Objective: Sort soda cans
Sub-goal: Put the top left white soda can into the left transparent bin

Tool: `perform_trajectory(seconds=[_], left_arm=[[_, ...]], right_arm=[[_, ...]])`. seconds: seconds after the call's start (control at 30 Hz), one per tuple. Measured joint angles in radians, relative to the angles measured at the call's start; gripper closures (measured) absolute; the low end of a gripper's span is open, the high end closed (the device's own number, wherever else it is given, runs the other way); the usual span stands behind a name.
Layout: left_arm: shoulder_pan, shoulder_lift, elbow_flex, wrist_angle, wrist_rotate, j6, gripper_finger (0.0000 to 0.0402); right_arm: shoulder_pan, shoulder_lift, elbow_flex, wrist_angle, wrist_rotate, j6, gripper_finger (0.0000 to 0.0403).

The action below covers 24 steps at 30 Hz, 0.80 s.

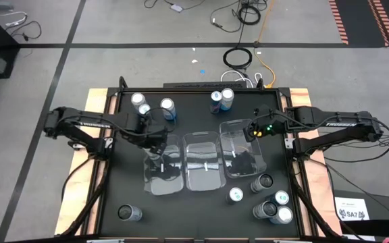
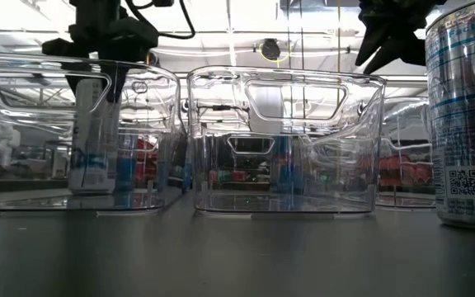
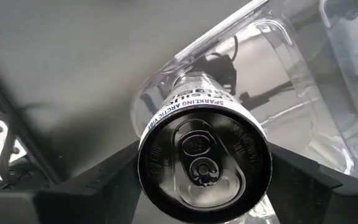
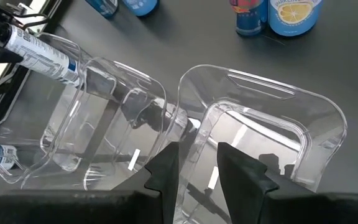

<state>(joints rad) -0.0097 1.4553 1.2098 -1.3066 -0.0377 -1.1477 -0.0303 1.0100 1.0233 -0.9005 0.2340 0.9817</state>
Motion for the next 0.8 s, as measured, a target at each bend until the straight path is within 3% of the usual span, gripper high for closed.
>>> perform_trajectory(seconds=[0.8], left_arm=[[-0.001, 0.0, -0.006, 0.015, 0.004, -0.043, 0.0093]], right_arm=[[0.0, 0.0, 0.0, 0.008, -0.005, 0.0, 0.03]])
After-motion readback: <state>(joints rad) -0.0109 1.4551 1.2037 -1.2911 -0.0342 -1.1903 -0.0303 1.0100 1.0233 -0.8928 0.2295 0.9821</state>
